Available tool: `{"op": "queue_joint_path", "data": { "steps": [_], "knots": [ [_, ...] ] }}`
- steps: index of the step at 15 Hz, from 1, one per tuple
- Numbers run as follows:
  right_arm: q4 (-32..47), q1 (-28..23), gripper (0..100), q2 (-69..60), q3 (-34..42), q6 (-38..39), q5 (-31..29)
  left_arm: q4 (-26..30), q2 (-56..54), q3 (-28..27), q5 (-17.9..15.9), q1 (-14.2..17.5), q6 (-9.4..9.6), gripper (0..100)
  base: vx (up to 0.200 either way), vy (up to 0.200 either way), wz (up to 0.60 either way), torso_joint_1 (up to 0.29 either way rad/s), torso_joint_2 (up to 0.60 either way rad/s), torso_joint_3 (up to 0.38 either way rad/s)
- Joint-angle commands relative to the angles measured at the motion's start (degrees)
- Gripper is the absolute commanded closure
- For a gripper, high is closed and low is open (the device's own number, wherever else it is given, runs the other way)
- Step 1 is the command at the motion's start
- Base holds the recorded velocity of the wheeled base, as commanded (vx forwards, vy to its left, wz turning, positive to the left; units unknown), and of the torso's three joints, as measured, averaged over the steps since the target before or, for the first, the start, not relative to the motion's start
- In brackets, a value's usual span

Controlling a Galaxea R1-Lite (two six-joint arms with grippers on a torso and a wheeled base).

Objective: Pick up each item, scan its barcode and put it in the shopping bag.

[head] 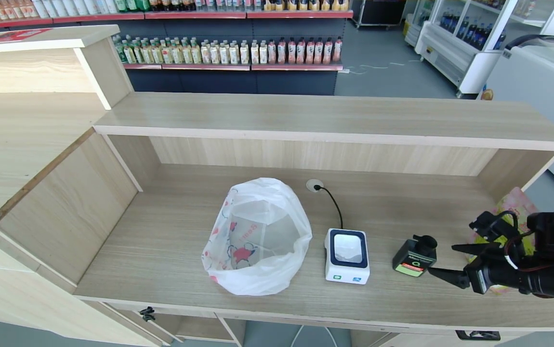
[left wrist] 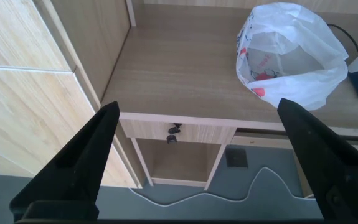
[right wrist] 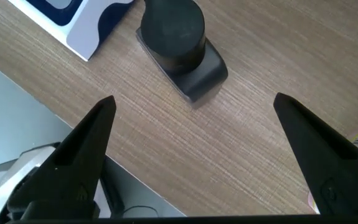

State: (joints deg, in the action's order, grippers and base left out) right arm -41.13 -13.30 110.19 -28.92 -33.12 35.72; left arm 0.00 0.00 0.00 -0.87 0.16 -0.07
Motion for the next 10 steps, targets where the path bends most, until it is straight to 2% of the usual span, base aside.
{"op": "queue_joint_path", "data": {
  "steps": [1, 10],
  "knots": [
    [-0.2, 0.0, 0, 4.1, -1.4, -0.9, 0.8, 0.0, 0.0, 0.0, 0.0, 0.0, -0.01, 0, 0.0, 0.0, 0.0, 0.0, 0.0, 0.0],
    [-5.8, 2.2, 0, 13.4, -6.3, -1.6, 4.4, 0.0, 0.0, 0.0, 0.0, 0.0, -0.01, 0, 0.0, 0.0, 0.0, 0.0, 0.0, 0.0]
  ]
}}
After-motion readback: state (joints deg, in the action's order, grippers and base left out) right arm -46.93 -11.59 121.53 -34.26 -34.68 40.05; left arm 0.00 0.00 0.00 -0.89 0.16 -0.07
